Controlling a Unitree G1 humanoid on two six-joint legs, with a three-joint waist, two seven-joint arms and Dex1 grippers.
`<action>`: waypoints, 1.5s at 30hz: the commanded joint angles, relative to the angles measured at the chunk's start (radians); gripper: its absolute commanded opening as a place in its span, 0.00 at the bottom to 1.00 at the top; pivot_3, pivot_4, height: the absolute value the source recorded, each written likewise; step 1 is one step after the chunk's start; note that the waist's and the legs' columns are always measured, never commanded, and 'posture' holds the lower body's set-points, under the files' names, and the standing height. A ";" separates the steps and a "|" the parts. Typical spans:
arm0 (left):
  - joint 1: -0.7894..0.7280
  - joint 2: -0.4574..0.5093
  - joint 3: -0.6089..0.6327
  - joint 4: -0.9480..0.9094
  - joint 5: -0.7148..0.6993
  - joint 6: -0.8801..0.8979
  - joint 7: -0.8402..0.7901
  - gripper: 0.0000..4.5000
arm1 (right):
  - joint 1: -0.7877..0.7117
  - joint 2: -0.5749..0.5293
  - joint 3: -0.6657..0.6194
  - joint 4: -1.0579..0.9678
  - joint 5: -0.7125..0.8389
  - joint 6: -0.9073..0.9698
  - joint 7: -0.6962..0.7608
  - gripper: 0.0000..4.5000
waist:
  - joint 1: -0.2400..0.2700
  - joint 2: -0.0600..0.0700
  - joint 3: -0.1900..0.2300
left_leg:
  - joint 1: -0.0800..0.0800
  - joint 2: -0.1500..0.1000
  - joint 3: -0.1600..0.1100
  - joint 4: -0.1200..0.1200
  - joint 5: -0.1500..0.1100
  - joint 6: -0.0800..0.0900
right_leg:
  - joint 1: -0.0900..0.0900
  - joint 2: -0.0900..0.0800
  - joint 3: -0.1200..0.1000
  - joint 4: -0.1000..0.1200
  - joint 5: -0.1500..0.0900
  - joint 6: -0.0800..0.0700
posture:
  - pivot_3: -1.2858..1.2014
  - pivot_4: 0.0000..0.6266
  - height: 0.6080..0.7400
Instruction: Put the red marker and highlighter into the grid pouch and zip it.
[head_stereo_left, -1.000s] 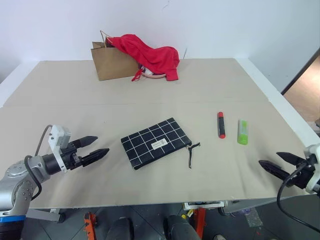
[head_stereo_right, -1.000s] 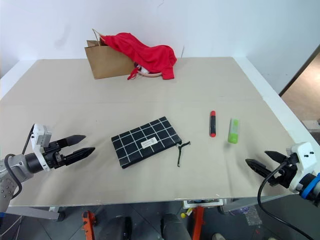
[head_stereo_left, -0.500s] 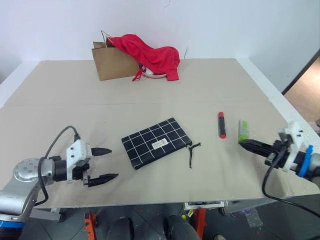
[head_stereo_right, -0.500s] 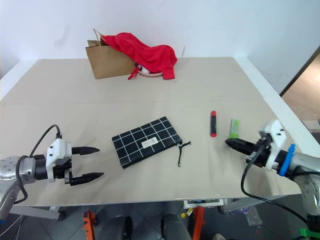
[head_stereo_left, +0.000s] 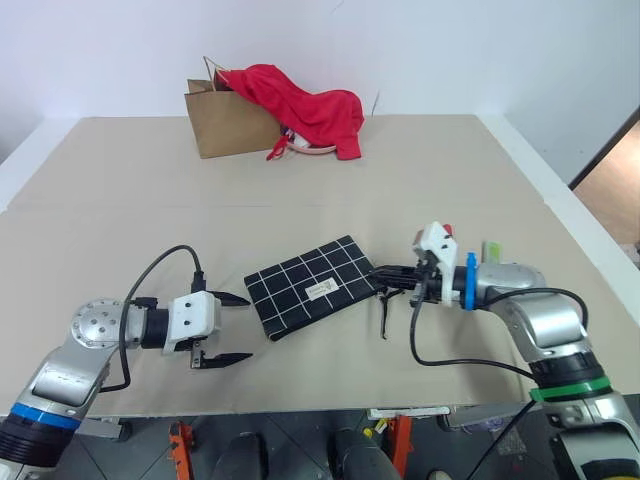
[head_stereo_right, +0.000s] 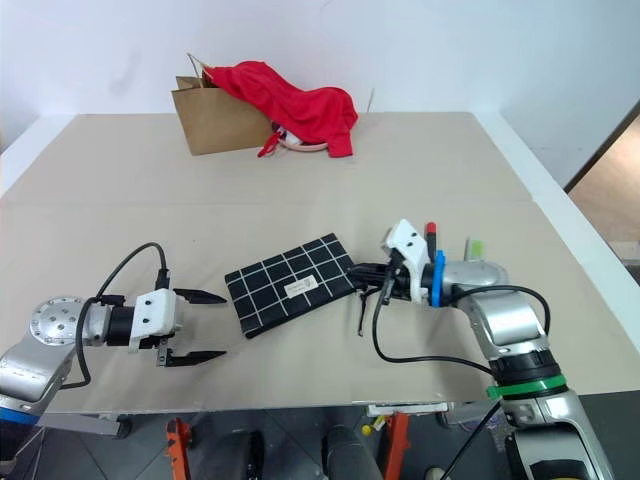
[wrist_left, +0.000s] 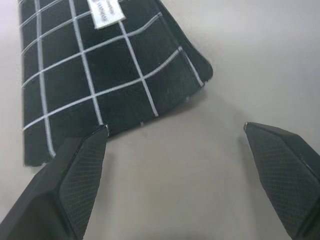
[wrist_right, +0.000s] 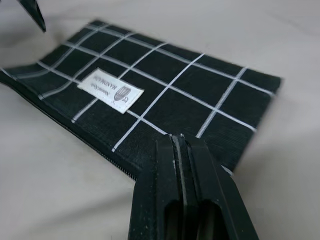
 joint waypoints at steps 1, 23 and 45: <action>-0.020 -0.019 -0.017 -0.014 0.024 -0.044 0.026 1.00 | -0.040 0.009 0.025 0.072 -0.082 -0.069 -0.022 0.01 | 0.000 0.000 0.000 | -0.003 0.000 0.000 0.000 0.000 0.000 | -0.003 0.000 0.000 0.000 0.000 0.000 | 0.52 0.24 1.00; -0.109 -0.222 -0.129 0.043 0.242 -0.114 0.291 1.00 | -0.121 0.041 0.144 0.279 -0.302 -0.233 -0.025 0.01 | -0.001 -0.004 -0.003 | 0.014 0.002 0.009 0.003 0.007 0.006 | 0.011 0.000 0.003 0.000 0.005 0.000 | 0.52 0.24 1.00; -0.093 -0.246 -0.166 -0.010 0.253 -0.059 0.323 0.89 | -0.118 0.047 0.132 0.285 -0.305 -0.233 -0.017 0.00 | -0.002 -0.005 -0.004 | 0.014 0.002 0.010 0.002 0.007 0.006 | 0.010 0.000 0.004 0.000 0.006 0.000 | 0.52 0.24 1.00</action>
